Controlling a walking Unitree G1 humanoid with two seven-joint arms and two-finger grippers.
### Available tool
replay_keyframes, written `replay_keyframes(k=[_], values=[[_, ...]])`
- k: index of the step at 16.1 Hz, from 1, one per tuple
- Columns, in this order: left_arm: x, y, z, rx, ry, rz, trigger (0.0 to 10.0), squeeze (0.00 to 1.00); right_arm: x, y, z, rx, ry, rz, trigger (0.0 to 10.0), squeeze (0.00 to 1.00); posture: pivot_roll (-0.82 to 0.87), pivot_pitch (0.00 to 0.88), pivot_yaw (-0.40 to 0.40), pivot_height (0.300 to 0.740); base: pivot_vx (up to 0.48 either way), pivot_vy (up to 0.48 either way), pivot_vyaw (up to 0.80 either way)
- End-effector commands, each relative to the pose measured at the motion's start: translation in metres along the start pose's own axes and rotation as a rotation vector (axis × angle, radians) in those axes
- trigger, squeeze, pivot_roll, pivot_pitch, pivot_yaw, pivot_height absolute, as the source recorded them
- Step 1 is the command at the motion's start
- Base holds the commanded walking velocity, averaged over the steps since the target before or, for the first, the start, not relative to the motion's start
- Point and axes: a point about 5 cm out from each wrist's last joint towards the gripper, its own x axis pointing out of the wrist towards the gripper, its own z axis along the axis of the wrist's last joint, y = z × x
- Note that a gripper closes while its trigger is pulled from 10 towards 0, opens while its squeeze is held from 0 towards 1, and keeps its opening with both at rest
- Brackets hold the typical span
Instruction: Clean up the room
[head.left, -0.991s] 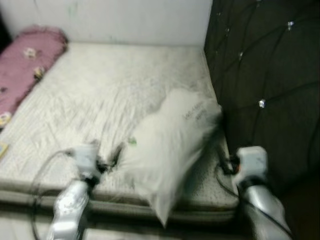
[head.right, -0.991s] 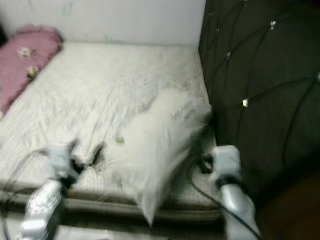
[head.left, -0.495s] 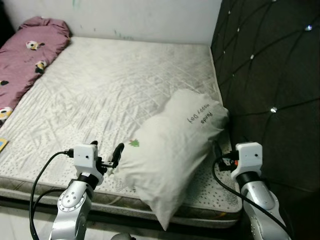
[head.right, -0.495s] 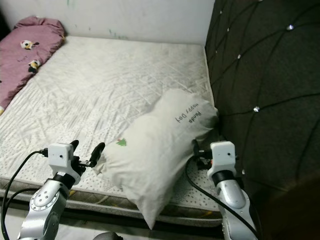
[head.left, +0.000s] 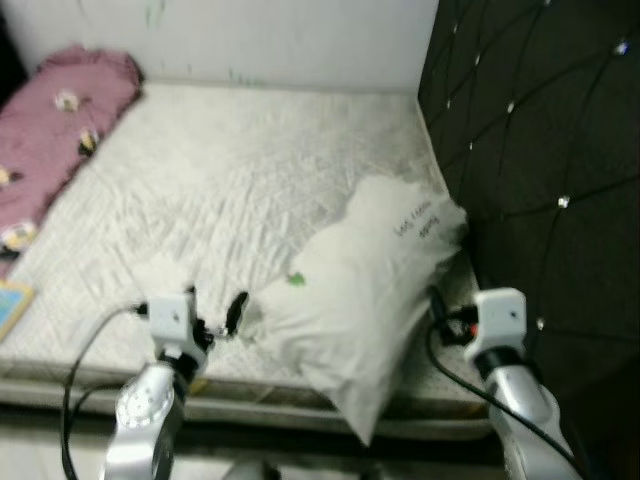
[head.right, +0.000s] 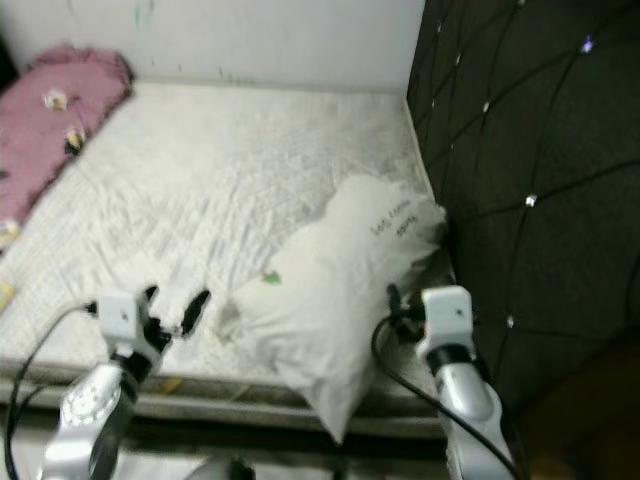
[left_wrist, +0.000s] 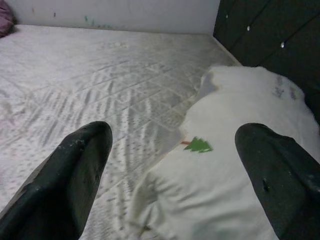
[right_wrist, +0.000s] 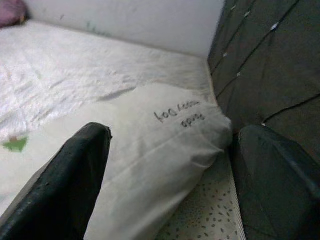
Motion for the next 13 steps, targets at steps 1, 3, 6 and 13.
replay_keyframes(k=[1,3,6,13], values=[[-0.0008,0.0089,0.0046,0.034,-0.016,0.031,10.0,0.0,0.0016,0.0028,0.0043,0.003,-0.019,-0.003,10.0,0.0,-0.06,0.0,-0.001,0.74,0.0,0.0,0.0],[-0.0017,0.0109,0.0039,0.038,-0.021,0.06,10.0,0.0,0.0001,0.0053,0.0036,0.002,-0.017,-0.005,10.0,0.0,-0.06,0.0,-0.001,0.74,0.0,0.0,0.0],[-0.0027,0.0129,0.0016,0.048,-0.018,0.075,10.0,0.0,0.0006,0.0066,0.0034,-0.007,-0.01,-0.02,10.0,0.0,-0.06,0.0,-0.005,0.74,0.0,0.0,0.0],[-0.0009,0.0127,0.0003,0.046,-0.017,0.076,10.0,0.0,0.0029,0.0018,0.0019,-0.011,0.015,-0.081,10.0,0.0,-0.06,0.0,-0.009,0.74,0.0,0.0,0.0]])
